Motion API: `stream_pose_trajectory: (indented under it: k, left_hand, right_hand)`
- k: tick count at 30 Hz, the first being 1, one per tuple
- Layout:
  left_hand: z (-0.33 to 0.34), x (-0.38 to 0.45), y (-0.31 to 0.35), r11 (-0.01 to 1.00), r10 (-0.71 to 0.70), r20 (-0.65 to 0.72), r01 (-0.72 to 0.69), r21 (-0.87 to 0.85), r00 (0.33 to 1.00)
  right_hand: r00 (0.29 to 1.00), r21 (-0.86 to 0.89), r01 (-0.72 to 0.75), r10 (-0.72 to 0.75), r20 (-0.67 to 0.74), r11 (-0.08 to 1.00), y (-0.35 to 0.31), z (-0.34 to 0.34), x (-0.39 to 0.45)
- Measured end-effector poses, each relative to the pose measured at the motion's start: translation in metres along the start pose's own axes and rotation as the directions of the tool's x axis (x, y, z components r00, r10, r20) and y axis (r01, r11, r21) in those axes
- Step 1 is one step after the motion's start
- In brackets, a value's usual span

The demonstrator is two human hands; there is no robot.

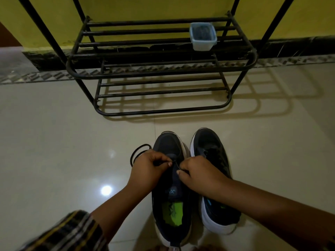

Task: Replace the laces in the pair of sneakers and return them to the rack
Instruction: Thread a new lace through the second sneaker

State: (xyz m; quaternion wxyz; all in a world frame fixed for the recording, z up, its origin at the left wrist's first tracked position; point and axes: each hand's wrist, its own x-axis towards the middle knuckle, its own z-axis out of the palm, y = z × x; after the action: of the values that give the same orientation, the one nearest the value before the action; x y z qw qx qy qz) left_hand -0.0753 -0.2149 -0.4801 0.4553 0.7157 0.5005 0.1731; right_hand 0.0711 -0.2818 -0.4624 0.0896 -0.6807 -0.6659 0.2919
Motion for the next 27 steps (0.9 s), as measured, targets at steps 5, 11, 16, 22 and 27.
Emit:
stream_pose_trajectory:
  k: [5, 11, 16, 22, 27]
  left_hand:
    - [-0.001, -0.001, -0.002, 0.997, -0.02, 0.039, 0.023, -0.078, 0.999]
    - [0.002, 0.0, -0.001, 1.0, 0.003, 0.032, -0.003, 0.019, 0.999]
    - [0.003, 0.001, 0.0, 0.999, 0.004, 0.01, -0.003, -0.046, 1.0]
    - [0.009, -0.001, 0.001, 1.0, 0.009, 0.055, -0.01, 0.028, 0.998]
    - [0.014, -0.008, -0.002, 0.98, -0.096, 0.002, 0.094, -0.177, 0.995]
  right_hand:
    - [1.0, -0.004, 0.013, -0.013, -0.017, 1.0, 0.0, 0.001, 0.001]
    - [0.999, -0.025, 0.05, -0.051, -0.012, 0.998, -0.002, -0.001, -0.001]
    - [0.996, -0.036, 0.093, -0.093, -0.012, 0.995, -0.002, -0.001, -0.003]
    - [0.992, -0.053, 0.119, -0.121, -0.025, 0.991, -0.003, 0.0, -0.004]
    - [0.994, -0.031, 0.101, -0.102, -0.033, 0.994, -0.002, 0.001, -0.002]
